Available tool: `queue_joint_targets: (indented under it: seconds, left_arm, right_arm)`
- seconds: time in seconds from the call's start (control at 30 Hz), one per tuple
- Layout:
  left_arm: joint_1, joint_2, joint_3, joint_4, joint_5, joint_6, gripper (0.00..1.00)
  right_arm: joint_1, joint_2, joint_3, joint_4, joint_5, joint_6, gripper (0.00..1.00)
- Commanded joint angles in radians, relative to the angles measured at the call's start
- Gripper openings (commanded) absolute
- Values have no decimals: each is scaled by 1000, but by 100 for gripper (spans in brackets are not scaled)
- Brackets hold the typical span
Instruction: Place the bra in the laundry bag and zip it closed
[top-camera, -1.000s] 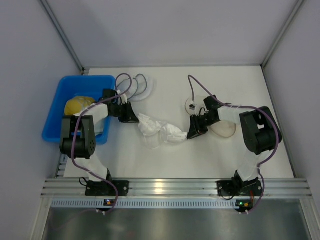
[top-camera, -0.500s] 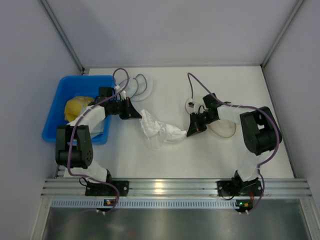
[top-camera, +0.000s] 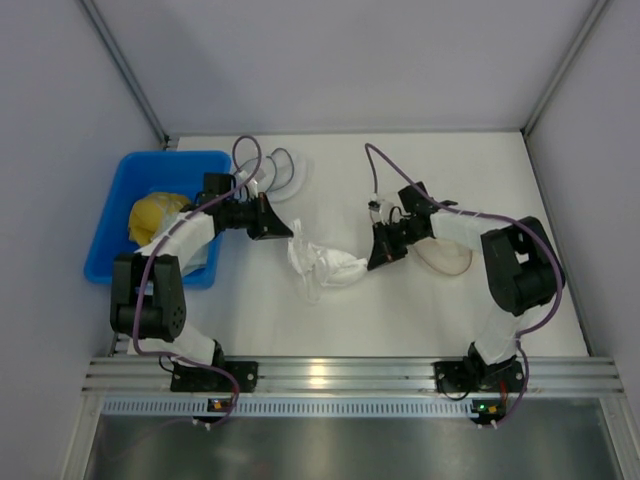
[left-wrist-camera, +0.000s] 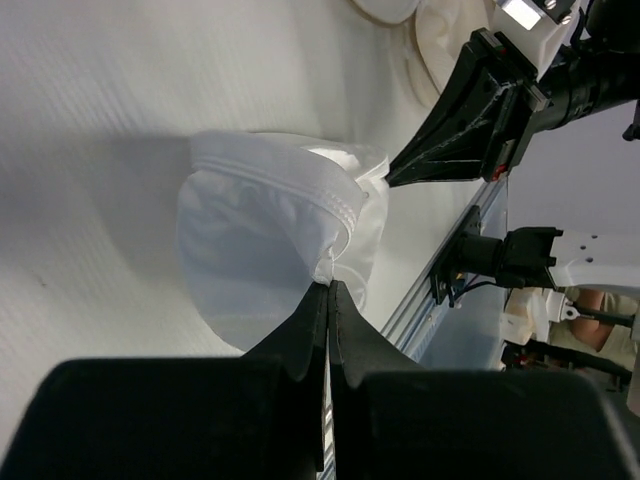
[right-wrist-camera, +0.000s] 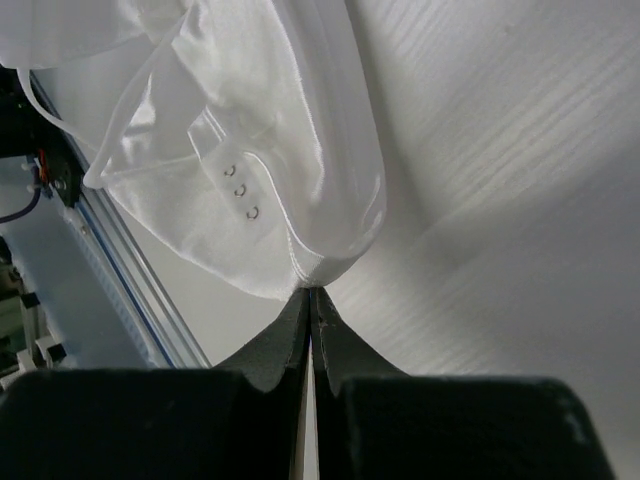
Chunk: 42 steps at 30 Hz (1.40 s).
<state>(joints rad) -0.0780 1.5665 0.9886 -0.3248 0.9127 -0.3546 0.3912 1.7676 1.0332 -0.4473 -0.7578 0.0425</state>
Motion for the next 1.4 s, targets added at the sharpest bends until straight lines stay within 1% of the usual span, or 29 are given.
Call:
queue_joint_targets:
  seconds: [0.0,0.1,0.2,0.23,0.27,0.33,0.4,0.47,0.5,0.57,0.63,0.73,0.77,0.83,0.87,0.93,0.97,1.03,1.17,1.23,1.27,1.33,1.37]
  left_arm:
    - [-46,-26,27,59,74,-46,0]
    - [-103,-25,45,64,75,-61,0]
    - [-166,-22,41,122,68,-116,0]
    - [-184,-11,33,169,63,-147,0]
    - [-225,-3,30,193,58,-162,0]
    - [-272,33,21,252,41,-214,0]
    - [-334,88,12,360,29,-283,0]
    - [-386,128,2,442,14,-314,0]
    - [-402,173,5,461,8,-332,0]
    - [-439,211,13,490,2,-343,0]
    - [-462,254,10,524,-15,-353,0]
    - [-468,314,1,555,-18,-369,0]
    - [-467,323,-2,556,-24,-368,0]
    - [-465,345,-21,573,-28,-369,0]
    - [-465,351,-27,578,-28,-371,0]
    - [-463,365,-39,596,-29,-374,0]
    - [-462,371,-41,599,-29,-377,0]
    - [-454,388,-41,601,-31,-377,0]
    - [-434,403,-42,609,-23,-385,0]
    - [-421,397,-45,609,-23,-386,0]
    - [-417,391,-48,609,-23,-383,0]
    - [-408,382,-60,609,-23,-382,0]
    - [-407,374,-65,609,-24,-379,0]
  right_arm:
    - [52,-46,51,15,6,-33,0]
    - [61,-39,60,19,12,-33,0]
    - [64,-33,65,28,14,-32,0]
    - [66,-31,65,30,14,-29,0]
    - [66,-27,68,36,14,-26,0]
    - [71,-23,71,39,12,-24,0]
    - [74,-22,73,45,11,-21,0]
    - [74,-30,65,48,11,-24,0]
    - [74,-31,62,51,11,-26,0]
    - [74,-42,48,56,14,-29,0]
    - [74,-51,33,68,20,-29,0]
    - [72,-66,22,56,35,-32,0]
    - [71,-86,18,50,43,-68,0]
    - [64,-112,1,33,67,-88,3]
    - [60,-141,-7,27,74,-93,8]
    - [44,-174,-21,1,97,-118,13]
    - [41,-201,-25,-8,106,-127,23]
    - [35,-229,-28,-25,143,-147,35]
    - [35,-318,-25,-18,212,-158,66]
    - [37,-374,-21,1,268,-153,72]
    - [37,-397,-21,40,331,-148,79]
    - [37,-466,-28,85,397,-153,86]
    - [37,-485,-27,111,425,-159,99]
